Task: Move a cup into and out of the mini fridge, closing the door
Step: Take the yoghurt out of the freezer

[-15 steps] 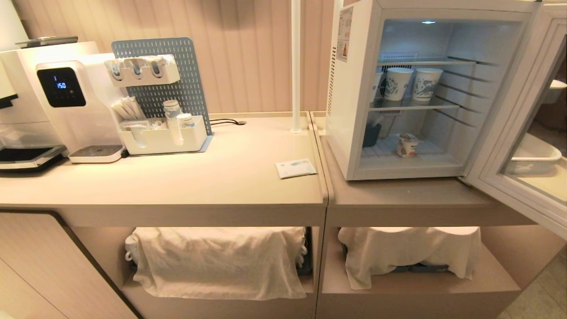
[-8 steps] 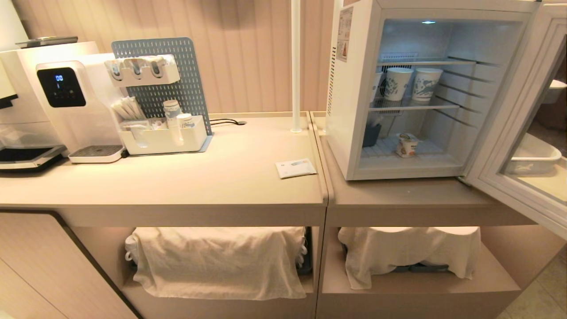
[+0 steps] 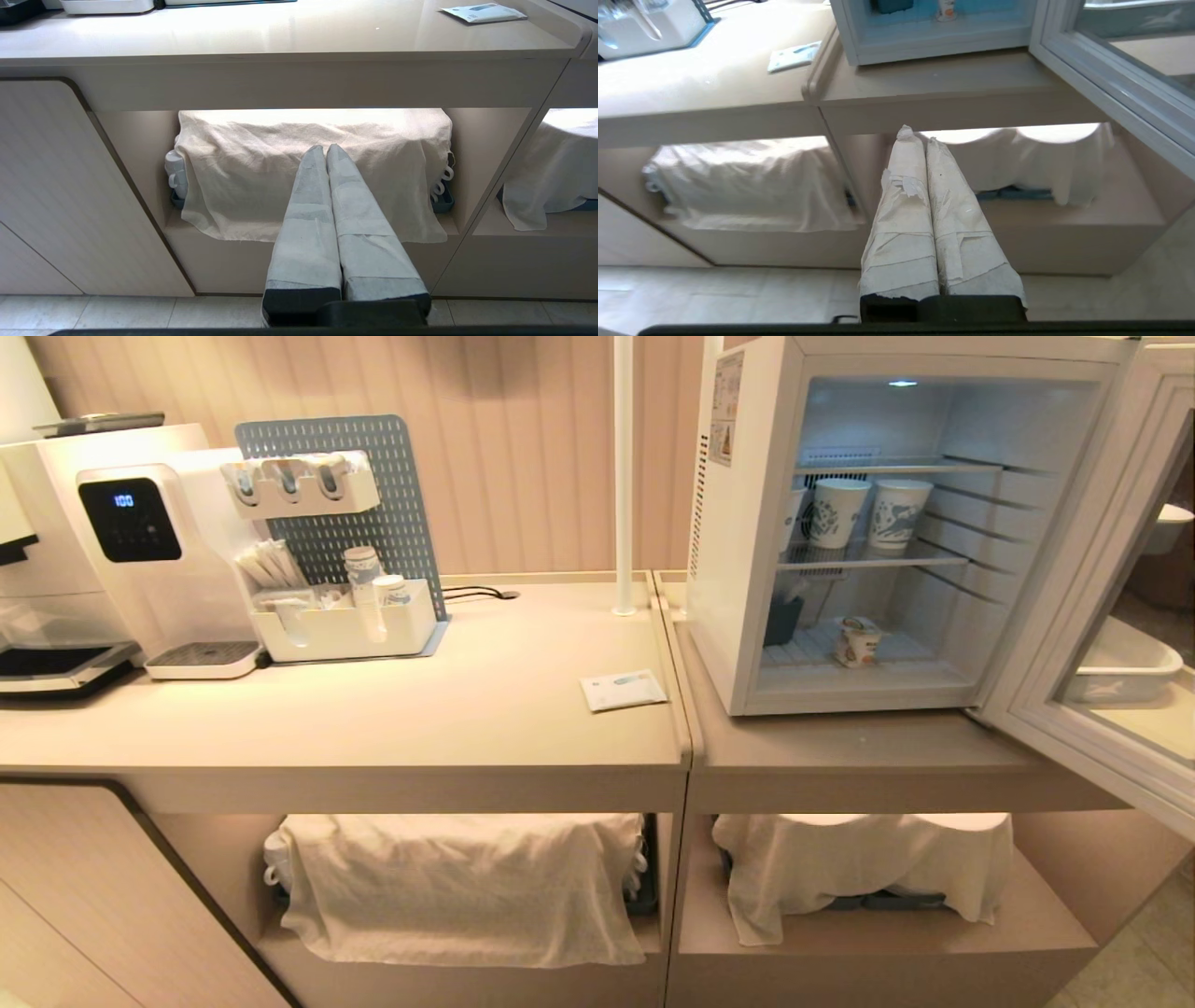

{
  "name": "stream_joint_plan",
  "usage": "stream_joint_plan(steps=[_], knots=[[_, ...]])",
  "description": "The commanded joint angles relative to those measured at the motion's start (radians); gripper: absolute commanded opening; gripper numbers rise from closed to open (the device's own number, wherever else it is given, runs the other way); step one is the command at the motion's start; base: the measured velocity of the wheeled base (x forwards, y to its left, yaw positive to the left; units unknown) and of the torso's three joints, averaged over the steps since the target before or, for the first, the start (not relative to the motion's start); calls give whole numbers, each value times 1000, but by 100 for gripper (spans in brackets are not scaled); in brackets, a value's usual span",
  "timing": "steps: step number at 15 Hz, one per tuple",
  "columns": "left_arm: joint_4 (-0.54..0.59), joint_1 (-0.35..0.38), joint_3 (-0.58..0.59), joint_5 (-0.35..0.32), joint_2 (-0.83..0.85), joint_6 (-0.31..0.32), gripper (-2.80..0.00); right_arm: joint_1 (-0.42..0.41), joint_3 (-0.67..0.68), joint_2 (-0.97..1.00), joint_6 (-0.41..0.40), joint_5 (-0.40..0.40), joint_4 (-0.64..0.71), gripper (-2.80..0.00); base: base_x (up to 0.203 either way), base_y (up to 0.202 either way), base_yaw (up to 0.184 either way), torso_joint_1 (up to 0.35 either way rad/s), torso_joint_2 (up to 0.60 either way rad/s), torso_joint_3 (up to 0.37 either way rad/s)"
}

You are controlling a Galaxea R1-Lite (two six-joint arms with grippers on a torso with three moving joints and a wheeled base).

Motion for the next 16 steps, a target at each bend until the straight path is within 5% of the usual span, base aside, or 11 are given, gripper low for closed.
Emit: stream_joint_plan(steps=[1, 5, 7, 10, 16], knots=[[0, 0, 0, 0, 1, 0, -280, 4, -137, 248, 42, 3, 23, -280, 0, 0, 0, 0, 0, 0], [0, 0, 0, 0, 2, 0, -280, 19, -352, 534, 154, 20, 79, -280, 0, 0, 0, 0, 0, 0], [0, 0, 0, 0, 2, 0, -280, 34, -438, 637, 171, 110, 88, -280, 0, 0, 0, 0, 0, 0], [0, 0, 0, 0, 2, 0, -280, 56, -496, 733, 164, 232, 94, -280, 0, 0, 0, 0, 0, 0], [0, 0, 0, 0, 2, 0, -280, 47, -507, 882, 67, 234, 130, -280, 0, 0, 0, 0, 0, 0]])
